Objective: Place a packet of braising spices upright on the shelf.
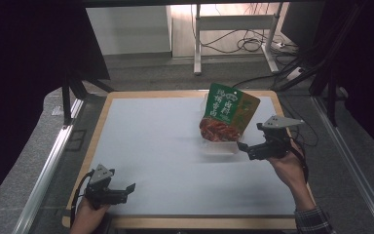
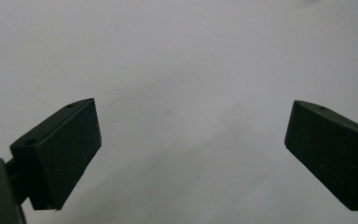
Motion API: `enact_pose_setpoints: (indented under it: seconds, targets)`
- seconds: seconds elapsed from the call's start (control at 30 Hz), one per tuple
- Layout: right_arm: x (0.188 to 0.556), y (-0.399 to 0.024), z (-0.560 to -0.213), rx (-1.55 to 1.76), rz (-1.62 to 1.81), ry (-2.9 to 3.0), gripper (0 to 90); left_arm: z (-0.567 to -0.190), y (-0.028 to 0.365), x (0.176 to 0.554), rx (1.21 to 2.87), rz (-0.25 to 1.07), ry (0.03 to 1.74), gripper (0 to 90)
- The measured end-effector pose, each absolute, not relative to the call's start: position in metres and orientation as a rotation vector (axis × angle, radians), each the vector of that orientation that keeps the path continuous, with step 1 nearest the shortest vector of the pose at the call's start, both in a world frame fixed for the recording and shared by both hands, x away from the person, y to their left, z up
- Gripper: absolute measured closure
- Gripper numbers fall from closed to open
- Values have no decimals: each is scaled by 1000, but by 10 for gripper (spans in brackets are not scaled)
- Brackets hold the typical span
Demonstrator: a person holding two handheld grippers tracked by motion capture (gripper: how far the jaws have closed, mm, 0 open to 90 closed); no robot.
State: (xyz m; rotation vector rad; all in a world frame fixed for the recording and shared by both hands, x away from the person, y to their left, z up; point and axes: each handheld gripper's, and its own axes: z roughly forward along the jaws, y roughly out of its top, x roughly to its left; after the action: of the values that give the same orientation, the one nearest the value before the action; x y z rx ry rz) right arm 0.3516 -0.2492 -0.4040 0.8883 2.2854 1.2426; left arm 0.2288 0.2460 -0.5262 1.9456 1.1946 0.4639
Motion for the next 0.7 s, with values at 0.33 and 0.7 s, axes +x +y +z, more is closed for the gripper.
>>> enact_pose_setpoints:
  seconds: [0.33, 0.7]
  targets:
    - [333, -242, -412, 866, 1276, 2320, 0, -526, 246, 229, 1952, 468, 1191, 36]
    - [318, -231, -433, 823, 1291, 2354, 0, -526, 245, 229, 1953, 466, 1192, 36]
